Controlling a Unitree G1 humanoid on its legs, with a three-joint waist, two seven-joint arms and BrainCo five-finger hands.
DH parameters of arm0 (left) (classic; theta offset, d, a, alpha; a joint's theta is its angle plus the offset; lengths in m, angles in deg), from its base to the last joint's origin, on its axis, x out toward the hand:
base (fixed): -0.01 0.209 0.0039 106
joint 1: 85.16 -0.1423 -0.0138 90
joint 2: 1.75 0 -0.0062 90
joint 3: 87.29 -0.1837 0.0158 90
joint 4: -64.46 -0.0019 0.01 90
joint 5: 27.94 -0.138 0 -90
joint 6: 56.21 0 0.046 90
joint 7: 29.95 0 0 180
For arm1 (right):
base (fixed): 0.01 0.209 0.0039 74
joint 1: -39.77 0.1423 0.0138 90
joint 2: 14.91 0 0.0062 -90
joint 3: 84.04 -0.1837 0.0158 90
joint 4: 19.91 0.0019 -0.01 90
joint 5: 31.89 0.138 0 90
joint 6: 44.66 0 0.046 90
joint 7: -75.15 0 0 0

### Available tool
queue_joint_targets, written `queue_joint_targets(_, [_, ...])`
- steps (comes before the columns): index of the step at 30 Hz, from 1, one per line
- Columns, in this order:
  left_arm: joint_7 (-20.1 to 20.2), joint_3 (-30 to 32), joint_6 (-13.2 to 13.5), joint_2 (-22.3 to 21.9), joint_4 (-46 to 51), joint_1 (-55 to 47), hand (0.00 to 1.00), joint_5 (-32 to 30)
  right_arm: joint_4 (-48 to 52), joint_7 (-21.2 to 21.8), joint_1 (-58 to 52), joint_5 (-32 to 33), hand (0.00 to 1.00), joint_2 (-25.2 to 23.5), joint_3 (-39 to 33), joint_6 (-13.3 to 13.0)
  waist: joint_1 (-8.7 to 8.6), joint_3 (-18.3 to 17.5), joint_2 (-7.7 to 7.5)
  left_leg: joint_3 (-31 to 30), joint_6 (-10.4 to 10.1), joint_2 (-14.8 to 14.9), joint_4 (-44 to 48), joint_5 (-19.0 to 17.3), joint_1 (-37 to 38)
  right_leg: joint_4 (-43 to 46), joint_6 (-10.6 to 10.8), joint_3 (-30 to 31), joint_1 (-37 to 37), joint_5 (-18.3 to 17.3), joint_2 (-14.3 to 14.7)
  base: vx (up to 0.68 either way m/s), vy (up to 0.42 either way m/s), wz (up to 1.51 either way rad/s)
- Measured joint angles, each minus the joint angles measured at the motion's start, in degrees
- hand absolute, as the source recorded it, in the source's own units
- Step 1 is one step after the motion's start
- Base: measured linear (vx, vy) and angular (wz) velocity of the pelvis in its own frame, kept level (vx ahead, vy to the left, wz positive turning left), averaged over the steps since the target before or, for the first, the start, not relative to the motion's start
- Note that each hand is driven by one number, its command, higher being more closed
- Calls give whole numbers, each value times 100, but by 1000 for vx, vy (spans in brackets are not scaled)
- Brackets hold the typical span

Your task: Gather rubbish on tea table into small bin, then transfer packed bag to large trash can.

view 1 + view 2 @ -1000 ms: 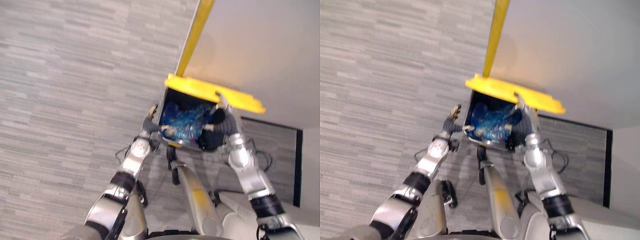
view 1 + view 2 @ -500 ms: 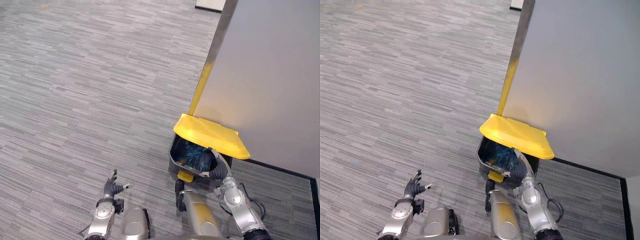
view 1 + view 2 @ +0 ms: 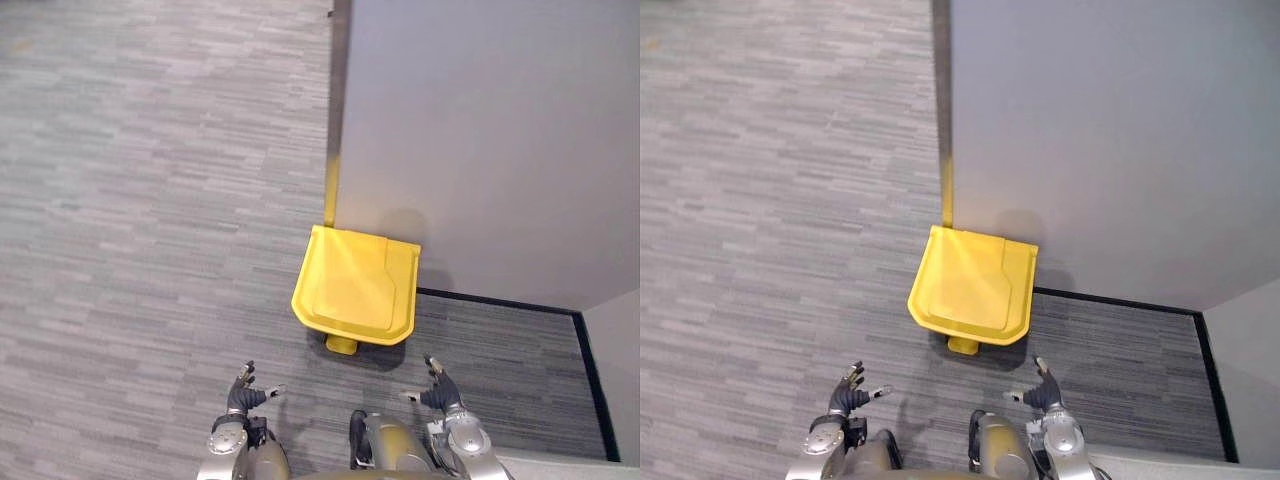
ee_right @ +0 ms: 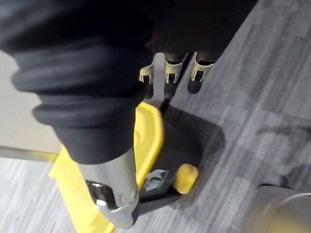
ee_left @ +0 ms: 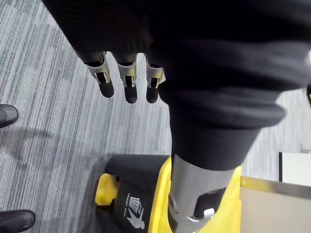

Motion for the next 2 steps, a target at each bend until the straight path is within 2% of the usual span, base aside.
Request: queue_joint_targets(2, [-7,64,10,9,-108,-28,0,0,-242,2,-11,0,0,80,-15,6,8,-79,105,-207,-9,-54,-444,159,199,-355,-24,-29,183,130,120,26,-76,1])
